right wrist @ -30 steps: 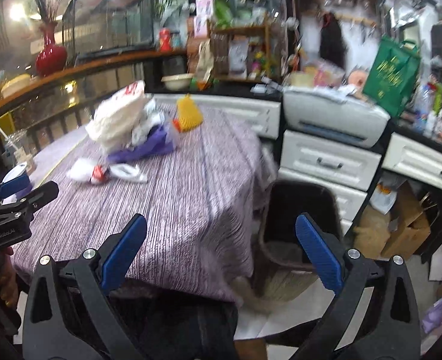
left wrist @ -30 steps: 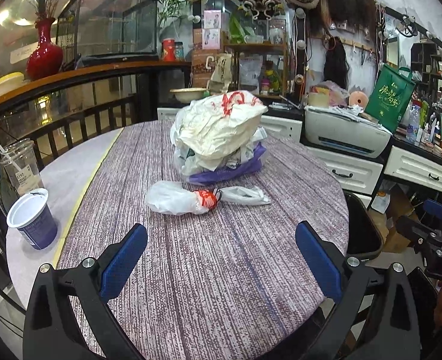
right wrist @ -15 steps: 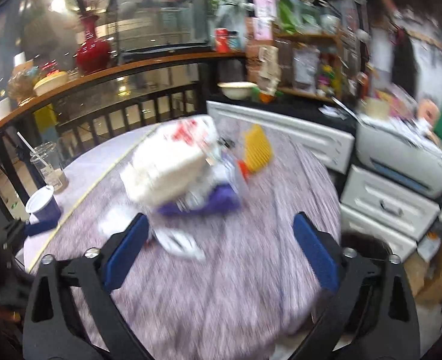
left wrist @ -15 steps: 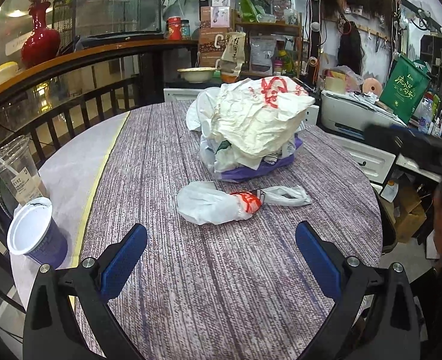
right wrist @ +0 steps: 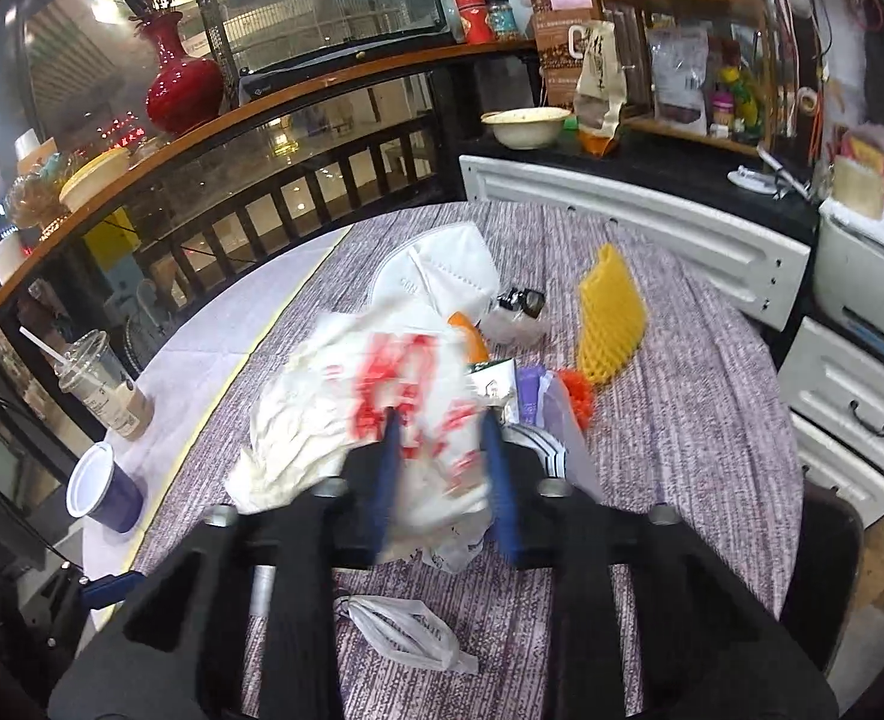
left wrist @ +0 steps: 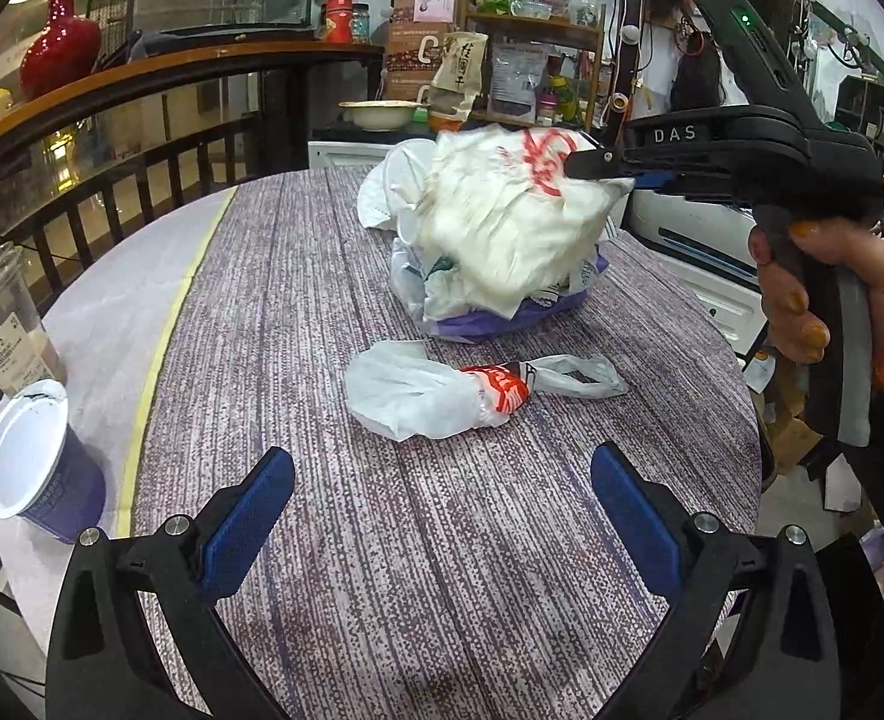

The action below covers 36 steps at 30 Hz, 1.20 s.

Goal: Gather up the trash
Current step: 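Grasp the large white plastic bag with red print with the right gripper, then carry the white bag to the black bin with the right gripper while the left grasps a white tissue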

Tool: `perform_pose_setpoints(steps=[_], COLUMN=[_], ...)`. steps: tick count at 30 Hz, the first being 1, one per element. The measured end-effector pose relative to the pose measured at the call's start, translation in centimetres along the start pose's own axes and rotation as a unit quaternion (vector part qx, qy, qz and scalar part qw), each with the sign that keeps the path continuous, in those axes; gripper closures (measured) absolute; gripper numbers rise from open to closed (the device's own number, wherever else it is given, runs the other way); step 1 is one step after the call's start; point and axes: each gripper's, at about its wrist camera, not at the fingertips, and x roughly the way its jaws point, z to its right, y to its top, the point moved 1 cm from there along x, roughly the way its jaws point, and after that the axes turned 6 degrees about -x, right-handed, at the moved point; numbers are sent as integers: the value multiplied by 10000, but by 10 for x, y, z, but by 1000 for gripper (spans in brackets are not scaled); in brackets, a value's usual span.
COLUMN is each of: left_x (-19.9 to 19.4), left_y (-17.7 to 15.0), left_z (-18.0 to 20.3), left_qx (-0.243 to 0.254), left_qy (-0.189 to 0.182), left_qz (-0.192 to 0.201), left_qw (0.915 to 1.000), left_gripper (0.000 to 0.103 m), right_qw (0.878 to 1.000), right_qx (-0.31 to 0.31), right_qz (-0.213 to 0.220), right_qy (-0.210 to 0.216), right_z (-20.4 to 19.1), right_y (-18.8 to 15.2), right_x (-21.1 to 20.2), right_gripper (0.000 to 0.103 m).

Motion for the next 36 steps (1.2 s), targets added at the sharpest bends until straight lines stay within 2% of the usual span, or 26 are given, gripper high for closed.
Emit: perform_pose_setpoints(steps=[7, 13, 15, 18, 22, 30, 36], left_x=[12, 17, 18, 25, 42, 83, 88], left_y=[7, 20, 26, 38, 56, 80, 78], left_z=[2, 9, 12, 21, 31, 27, 24], left_qx=[28, 167, 219, 343, 414, 212, -11], left_qy=[-137, -165, -203, -203, -254, -411, -562], left_qz=[-133, -63, -17, 75, -15, -387, -422], left_qw=[9998, 9997, 9996, 9992, 9988, 9982, 9975], left_gripper=[5, 7, 8, 11, 20, 36, 62], right_qw=[9984, 9941, 9934, 9923, 9897, 9900, 9906], right_qx=[-51, -114, -182, -341, -303, 17, 295], right_qz=[339, 816, 980, 1181, 1339, 1143, 903], right_qy=[439, 702, 566, 135, -408, -823, -989], right_z=[-4, -4, -2, 5, 29, 73, 98], right_y=[3, 16, 17, 13, -4, -47, -70], right_x=[-25, -77, -94, -116, -135, -151, -145], right_gripper=[92, 92, 92, 92, 92, 92, 92])
